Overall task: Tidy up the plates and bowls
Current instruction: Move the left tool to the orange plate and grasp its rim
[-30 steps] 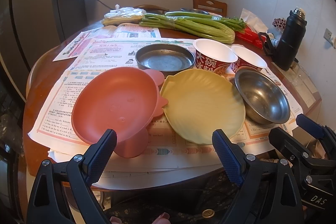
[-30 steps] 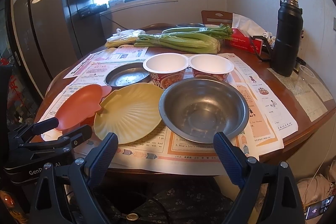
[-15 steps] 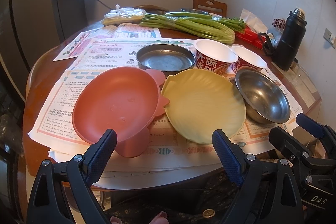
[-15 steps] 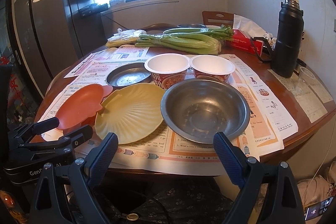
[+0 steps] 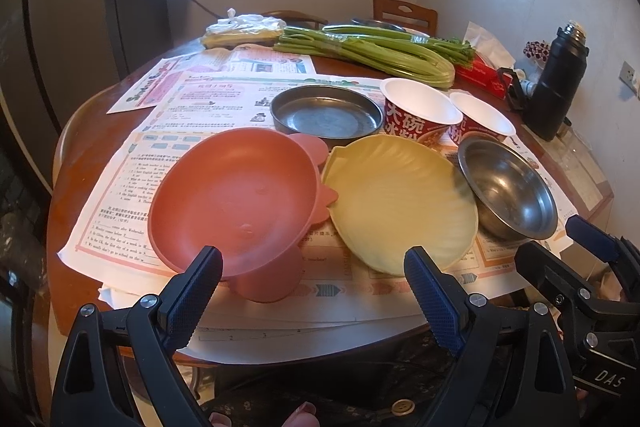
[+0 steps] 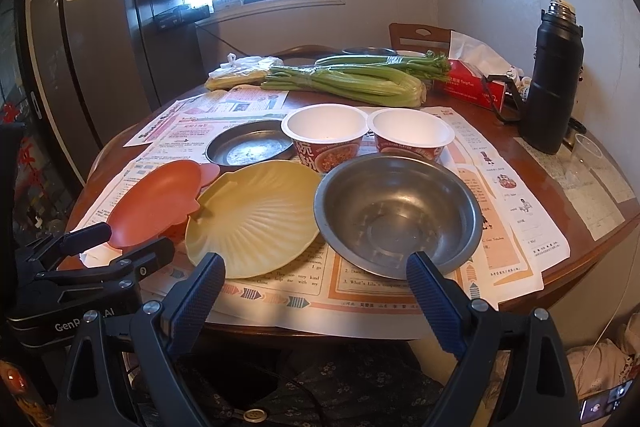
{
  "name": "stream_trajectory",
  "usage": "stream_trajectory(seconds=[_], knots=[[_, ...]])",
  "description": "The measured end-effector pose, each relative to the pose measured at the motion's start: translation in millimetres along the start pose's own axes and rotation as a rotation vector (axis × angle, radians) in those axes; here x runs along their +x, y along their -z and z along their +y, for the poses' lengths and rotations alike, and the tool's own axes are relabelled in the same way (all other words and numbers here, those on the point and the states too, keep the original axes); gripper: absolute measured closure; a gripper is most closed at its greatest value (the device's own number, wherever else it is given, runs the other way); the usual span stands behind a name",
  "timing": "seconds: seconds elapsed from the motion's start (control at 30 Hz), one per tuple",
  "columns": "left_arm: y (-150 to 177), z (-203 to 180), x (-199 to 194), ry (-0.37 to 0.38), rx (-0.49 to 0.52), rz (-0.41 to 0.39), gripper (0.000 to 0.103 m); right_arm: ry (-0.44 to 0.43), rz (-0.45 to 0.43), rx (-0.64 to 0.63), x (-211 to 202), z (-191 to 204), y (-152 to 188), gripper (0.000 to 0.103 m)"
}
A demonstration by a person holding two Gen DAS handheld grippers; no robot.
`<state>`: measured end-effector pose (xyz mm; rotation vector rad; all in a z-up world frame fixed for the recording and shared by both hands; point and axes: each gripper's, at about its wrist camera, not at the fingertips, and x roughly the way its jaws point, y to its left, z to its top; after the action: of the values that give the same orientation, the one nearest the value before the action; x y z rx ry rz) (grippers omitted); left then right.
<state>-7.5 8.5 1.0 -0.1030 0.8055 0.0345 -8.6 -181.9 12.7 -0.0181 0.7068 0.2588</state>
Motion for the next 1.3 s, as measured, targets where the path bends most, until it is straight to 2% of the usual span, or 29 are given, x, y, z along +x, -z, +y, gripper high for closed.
stream_trajectory(seconds=[0.37,0.7,0.97,1.3], knots=[[-2,27,-3,-0.047,-0.050,-0.024,0.010,-0.043,-0.012,-0.086,8,30,-16,0.011],[-2,66,-2,-0.075,-0.136,-0.031,0.010,-0.121,-0.018,-0.167,25,64,-35,0.011],[-2,105,5,-0.066,-0.226,-0.039,0.010,-0.159,0.012,-0.220,51,86,-52,0.011],[4,128,29,-0.065,-0.265,0.018,0.010,-0.212,0.090,-0.262,99,109,-69,0.012]])
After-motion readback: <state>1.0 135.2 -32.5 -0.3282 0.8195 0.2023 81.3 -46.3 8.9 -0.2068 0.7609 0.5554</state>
